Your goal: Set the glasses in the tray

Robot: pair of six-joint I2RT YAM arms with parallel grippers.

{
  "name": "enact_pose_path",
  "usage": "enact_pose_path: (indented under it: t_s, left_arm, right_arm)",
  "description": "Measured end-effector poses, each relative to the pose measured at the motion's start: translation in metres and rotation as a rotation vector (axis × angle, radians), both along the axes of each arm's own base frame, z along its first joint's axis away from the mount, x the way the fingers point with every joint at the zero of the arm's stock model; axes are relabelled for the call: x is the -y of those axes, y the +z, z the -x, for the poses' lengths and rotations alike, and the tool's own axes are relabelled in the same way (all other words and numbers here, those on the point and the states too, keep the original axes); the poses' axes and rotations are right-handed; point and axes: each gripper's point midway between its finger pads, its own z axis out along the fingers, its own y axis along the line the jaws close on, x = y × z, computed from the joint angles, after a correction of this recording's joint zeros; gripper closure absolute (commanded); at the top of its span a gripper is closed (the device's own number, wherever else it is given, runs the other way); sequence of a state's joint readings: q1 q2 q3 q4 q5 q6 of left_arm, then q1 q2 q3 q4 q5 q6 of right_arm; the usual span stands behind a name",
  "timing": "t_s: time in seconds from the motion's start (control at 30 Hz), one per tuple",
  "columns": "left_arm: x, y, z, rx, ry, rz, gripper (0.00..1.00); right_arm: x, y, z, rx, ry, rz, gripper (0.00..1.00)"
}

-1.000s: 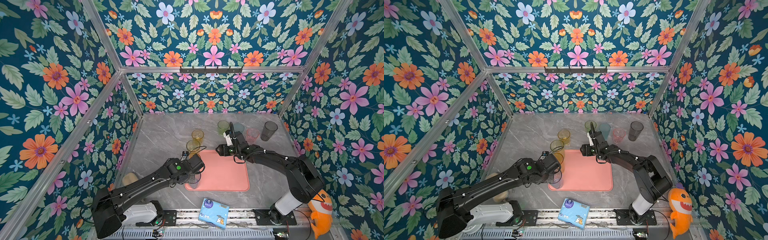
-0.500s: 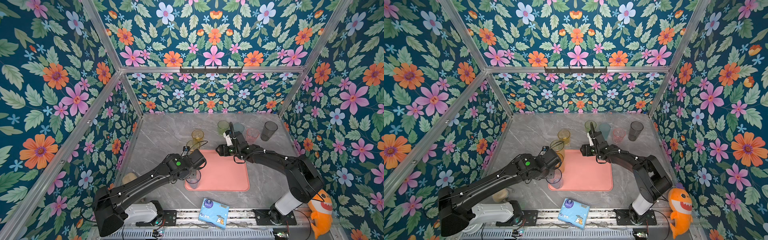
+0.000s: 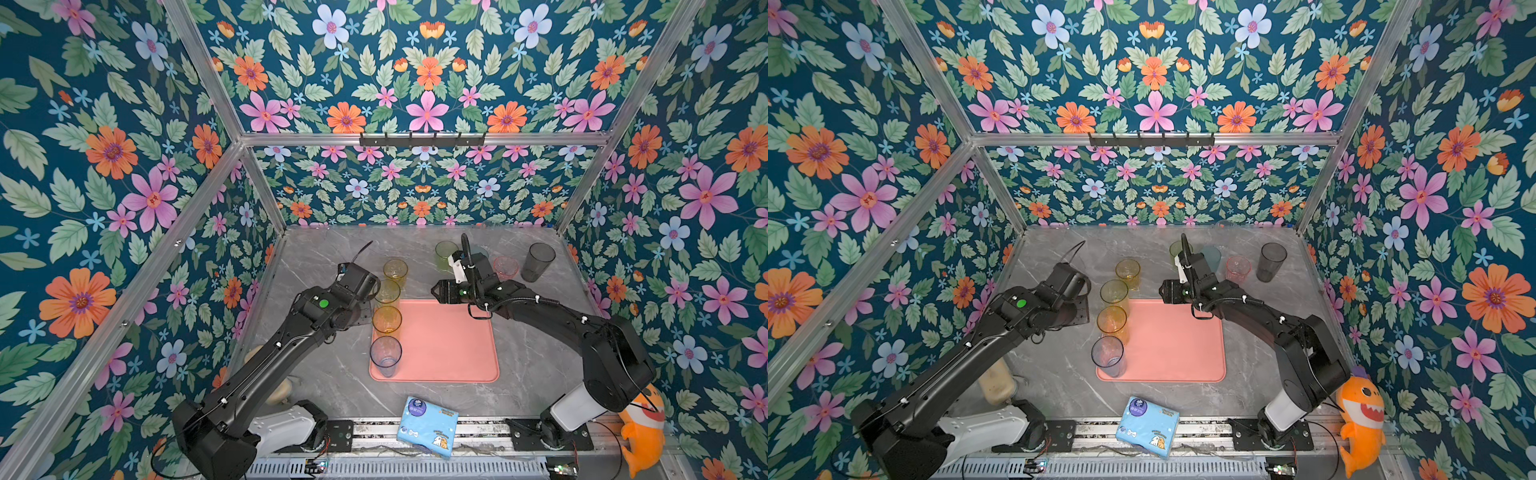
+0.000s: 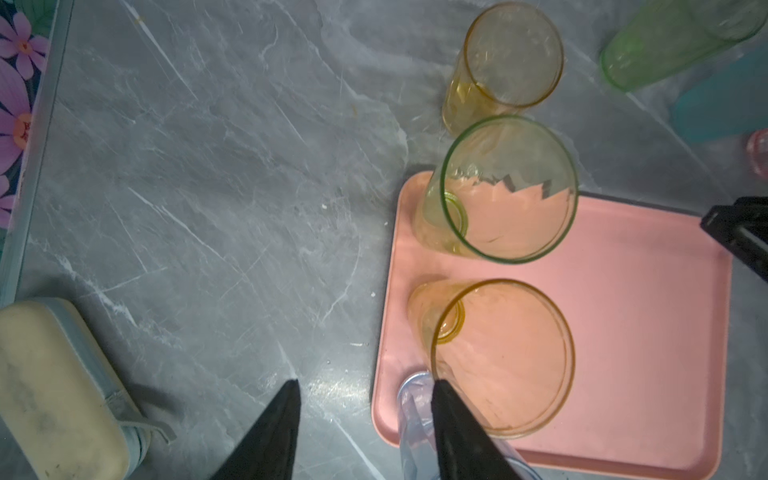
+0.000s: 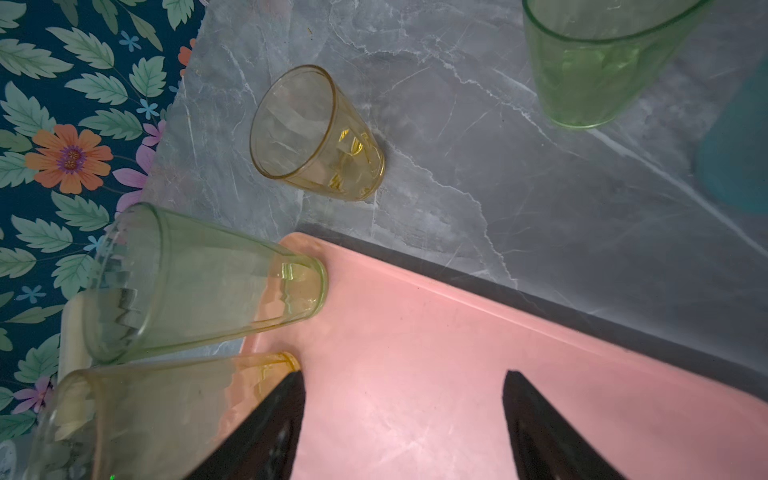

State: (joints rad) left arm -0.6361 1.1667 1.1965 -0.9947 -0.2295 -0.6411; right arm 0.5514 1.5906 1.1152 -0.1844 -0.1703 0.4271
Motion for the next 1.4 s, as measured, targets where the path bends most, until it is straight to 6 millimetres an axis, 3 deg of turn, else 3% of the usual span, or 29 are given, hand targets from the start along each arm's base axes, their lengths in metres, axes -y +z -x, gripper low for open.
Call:
enact_pose_path:
  t_s: [0.27,0.63,0.87,1.2,1.4]
  left_arm:
    - [-0.006,0.006,-0.022,0.156,0.025,0.018,0.43]
    - [-0.016,-0.012,-0.021,0.271,0.023,0.025,0.39]
    - [-0.016,-0.014,-0.023,0.3,0.008,0.016,0.37]
    - [-0.024,-0.007,-0.023,0.344,0.009,-0.024,0.36]
    - [-0.027,-0.008,-0.024,0.359,0.013,-0.037,0.36]
  right_arm:
    - [0.0,0.036,-0.014,-0.023,-0.053,0.021,0.23]
    - [0.014,0.08,-0.021,-0.06,-0.206,0.044,0.23]
    - [0.032,0.096,-0.02,-0.068,-0.301,0.089,0.21]
    - [0.092,0.123,-0.047,-0.042,-0.469,0.091,0.21]
    - [0.132,0.111,-0.085,-0.068,-0.57,0.099,0.21]
